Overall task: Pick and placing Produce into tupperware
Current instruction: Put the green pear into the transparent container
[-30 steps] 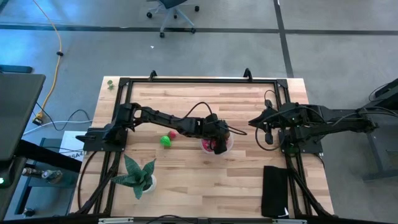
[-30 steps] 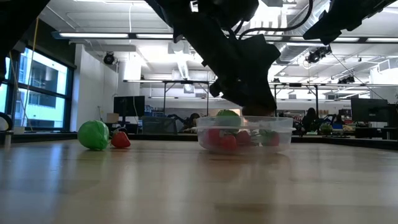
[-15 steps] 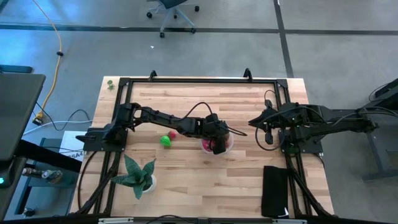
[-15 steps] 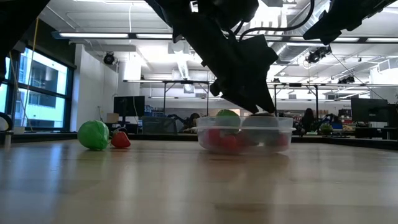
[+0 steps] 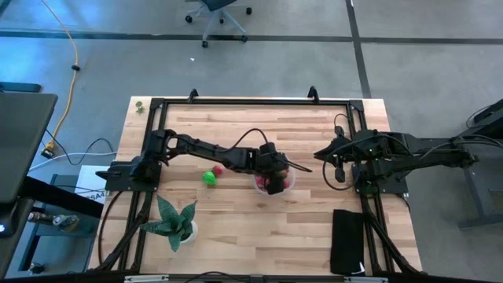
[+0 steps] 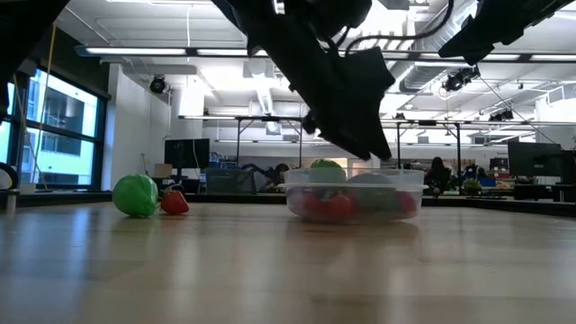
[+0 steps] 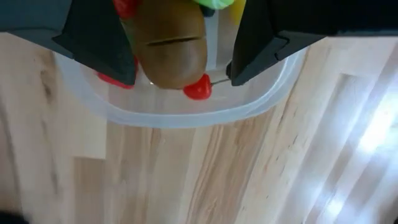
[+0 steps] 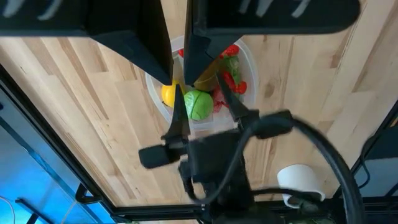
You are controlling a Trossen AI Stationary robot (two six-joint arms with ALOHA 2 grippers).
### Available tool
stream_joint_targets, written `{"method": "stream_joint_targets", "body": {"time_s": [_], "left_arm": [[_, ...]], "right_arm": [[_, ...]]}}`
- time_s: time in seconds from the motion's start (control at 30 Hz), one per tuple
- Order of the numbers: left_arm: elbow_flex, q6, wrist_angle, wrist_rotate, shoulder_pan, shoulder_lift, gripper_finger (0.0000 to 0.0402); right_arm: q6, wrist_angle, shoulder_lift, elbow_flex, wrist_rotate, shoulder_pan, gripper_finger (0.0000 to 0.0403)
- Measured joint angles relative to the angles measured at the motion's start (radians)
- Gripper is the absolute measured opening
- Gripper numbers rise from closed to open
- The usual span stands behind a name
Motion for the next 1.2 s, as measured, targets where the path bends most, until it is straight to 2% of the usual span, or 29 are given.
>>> {"method": "stream_joint_targets", "body": {"time_s": [0.13, 0.27, 0.47, 0.6, 0.73, 1.0, 1.2], "left_arm": [[0.0, 0.0, -0.135, 0.067, 0.03, -0.081, 0.0241], [0.001, -0.016, -0.391, 0.069, 0.082, -0.181, 0.0228], [0.001, -0.052, -0.831, 0.018, 0.11, -0.308, 0.0212], [-0.016, -0.11, -1.021, -0.001, 0.08, -0.381, 0.0215], [-0.155, -0.193, -1.003, -0.011, 0.029, -0.472, 0.0224], [-0.574, -0.307, -0.688, 0.102, -0.015, -0.703, 0.0237], [-0.719, -0.317, -0.575, 0.102, -0.015, -0.809, 0.0262]], "right_arm": [[0.0, 0.0, 0.0, 0.0, 0.0, 0.0, 0.003], [0.0, 0.0, 0.0, 0.0, 0.0, 0.0, 0.003], [0.0, 0.0, 0.0, 0.0, 0.0, 0.0, 0.003], [0.0, 0.0, 0.0, 0.0, 0.0, 0.0, 0.003], [0.0, 0.0, 0.0, 0.0, 0.0, 0.0, 0.003], [0.0, -0.001, 0.0, 0.0, 0.0, 0.0, 0.003], [0.0, 0.0, 0.0, 0.0, 0.0, 0.0, 0.003]]}}
